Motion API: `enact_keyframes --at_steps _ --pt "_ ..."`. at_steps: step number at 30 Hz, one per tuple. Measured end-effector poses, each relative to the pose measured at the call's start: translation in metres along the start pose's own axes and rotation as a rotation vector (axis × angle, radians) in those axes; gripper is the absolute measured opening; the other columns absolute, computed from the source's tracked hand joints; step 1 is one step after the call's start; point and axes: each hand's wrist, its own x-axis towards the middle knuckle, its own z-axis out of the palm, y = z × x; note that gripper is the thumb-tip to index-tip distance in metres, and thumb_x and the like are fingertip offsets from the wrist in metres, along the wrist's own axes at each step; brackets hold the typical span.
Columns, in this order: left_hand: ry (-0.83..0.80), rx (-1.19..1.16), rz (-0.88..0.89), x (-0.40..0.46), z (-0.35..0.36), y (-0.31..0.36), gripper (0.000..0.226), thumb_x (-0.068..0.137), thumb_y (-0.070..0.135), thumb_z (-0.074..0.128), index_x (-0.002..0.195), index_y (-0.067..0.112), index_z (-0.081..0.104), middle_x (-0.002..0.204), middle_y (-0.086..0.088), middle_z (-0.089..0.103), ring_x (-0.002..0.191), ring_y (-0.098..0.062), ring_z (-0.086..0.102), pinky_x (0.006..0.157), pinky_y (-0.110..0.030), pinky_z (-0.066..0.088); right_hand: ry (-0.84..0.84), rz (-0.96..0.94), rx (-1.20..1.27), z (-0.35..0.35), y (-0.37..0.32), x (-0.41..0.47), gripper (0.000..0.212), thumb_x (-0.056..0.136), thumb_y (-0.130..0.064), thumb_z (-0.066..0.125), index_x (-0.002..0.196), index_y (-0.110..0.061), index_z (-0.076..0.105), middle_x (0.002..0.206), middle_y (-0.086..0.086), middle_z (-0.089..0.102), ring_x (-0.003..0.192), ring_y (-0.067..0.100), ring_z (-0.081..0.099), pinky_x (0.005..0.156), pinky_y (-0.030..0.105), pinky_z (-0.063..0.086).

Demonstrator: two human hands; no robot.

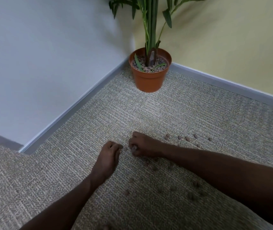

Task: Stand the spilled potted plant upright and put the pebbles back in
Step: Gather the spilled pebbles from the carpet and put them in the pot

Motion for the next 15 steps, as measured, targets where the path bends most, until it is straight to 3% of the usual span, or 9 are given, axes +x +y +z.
enact_keyframes --at_steps 5,11,15 --pt "-0.013 -0.024 0.034 0.002 0.014 0.014 0.024 0.094 0.016 0.057 0.118 0.019 0.063 0.097 0.001 0.055 0.087 -0.012 0.055 0.078 -0.029 0.048 0.038 0.103 0.008 -0.001 0.0 -0.001 0.014 0.072 -0.012 0.069 0.084 -0.008 0.063 0.088 0.004 0.047 0.081 0.02 0.051 0.066 0.028 0.037" --pt "-0.112 0.003 0.143 0.015 0.014 0.009 0.031 0.098 0.033 0.047 0.118 0.017 0.064 0.098 0.006 0.057 0.089 -0.007 0.055 0.081 -0.03 0.049 0.042 0.174 -0.043 -0.011 0.009 -0.003 0.013 0.069 -0.011 0.07 0.08 -0.009 0.063 0.083 0.001 0.049 0.08 0.019 0.05 0.069 0.031 0.042" --pt "-0.167 0.025 0.205 0.022 0.016 0.016 0.033 0.098 0.036 0.046 0.119 0.018 0.063 0.1 0.002 0.058 0.09 -0.011 0.055 0.08 -0.029 0.049 0.028 0.179 -0.041 -0.016 0.014 -0.002 0.009 0.069 -0.009 0.071 0.077 -0.007 0.069 0.079 0.008 0.061 0.074 0.015 0.052 0.069 0.031 0.046"
